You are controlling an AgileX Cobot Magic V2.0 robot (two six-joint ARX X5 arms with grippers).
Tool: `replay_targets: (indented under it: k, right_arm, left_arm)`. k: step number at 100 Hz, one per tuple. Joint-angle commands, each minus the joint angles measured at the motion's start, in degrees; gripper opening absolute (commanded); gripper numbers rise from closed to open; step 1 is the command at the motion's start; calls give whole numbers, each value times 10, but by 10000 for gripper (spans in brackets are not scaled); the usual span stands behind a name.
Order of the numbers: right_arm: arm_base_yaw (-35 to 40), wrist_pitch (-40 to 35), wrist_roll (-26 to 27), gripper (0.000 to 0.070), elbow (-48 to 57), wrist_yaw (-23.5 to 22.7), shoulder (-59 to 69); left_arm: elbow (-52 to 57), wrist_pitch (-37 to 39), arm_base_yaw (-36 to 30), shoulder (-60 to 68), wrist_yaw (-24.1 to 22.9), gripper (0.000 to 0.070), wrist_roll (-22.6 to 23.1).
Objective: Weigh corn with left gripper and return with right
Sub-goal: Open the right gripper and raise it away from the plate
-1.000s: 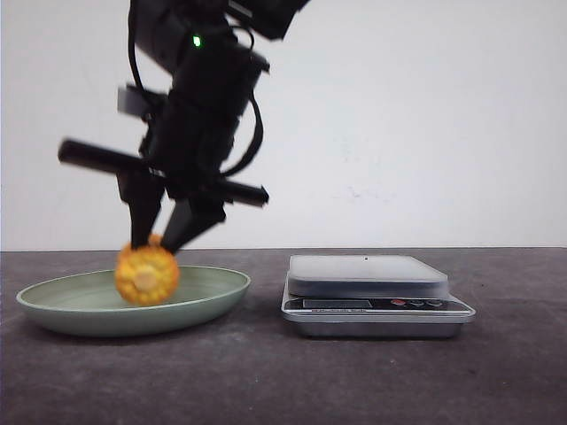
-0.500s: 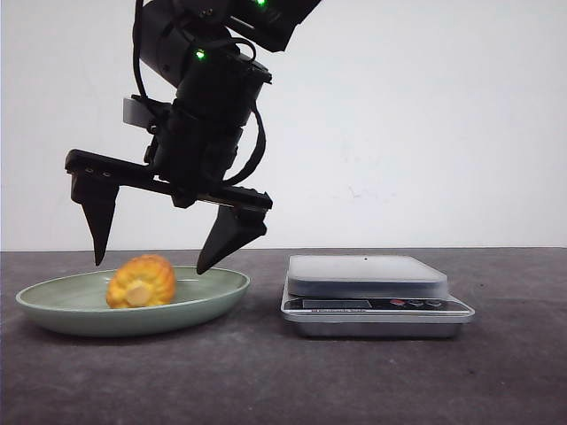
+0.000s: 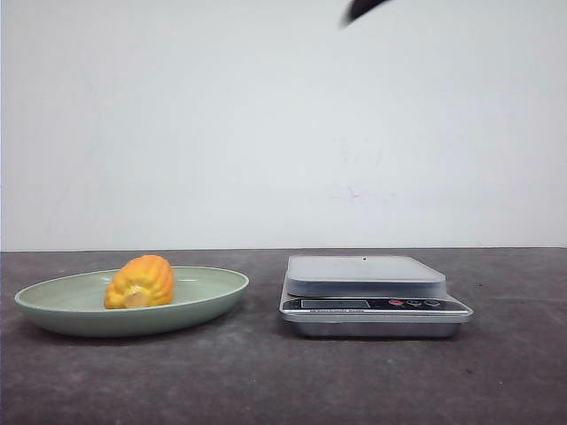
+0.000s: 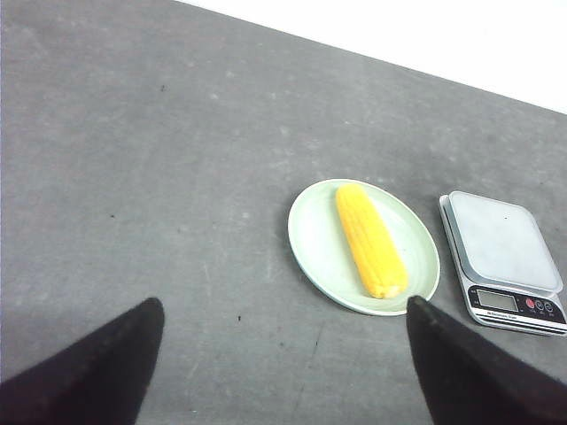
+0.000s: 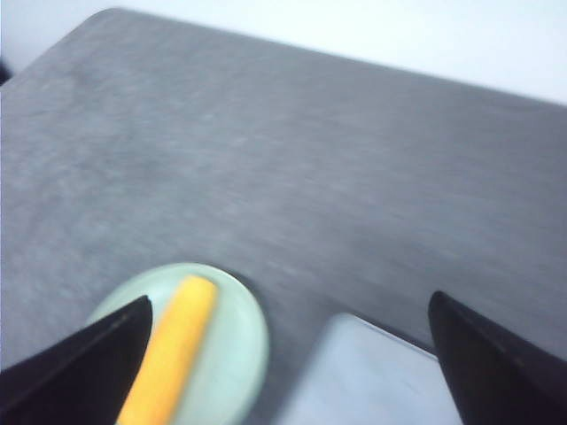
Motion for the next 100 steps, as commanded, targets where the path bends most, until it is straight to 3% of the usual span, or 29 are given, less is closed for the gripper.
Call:
replay_targets:
  k: [1,16,38,72,75,78,81,85,88,100]
  right_arm:
    - [-13,-42,-28,592,6,-1,-48]
    - [-45,-141,-29,573,4,41,-171]
    - [-45,-215,-18,573,-43,123,-341]
    - [-45,-224,37,569,-232,122,-574]
    - [-45,-224,42,527,-246,122,-586]
    - [-45,-225,45,423,-259,123,-596]
    - [-45,-225,46,258,-271,124,-605]
    - [-45,-224,45,0,-284,130,-615]
    - [-44,-222,42,7,-291,135,-621]
    - [-44,-218,42,12,-305,144,-629]
  left_arm:
    - [7,10,-1,1,-2,514,10]
    - [7,29,-1,1,-2,514,20]
    - [0,64,-1,1,-1,514,23]
    - [-52,91,-1,1,9,513,23]
    - [-55,93,-1,1,9,505,23]
    - [-58,94,-1,1,9,463,23]
    - [-61,95,-1,1,9,351,23]
    - [-63,98,-1,1,9,141,25]
    - [-65,103,-1,1,9,0,30]
    - [-66,127,-1,1,12,6,38]
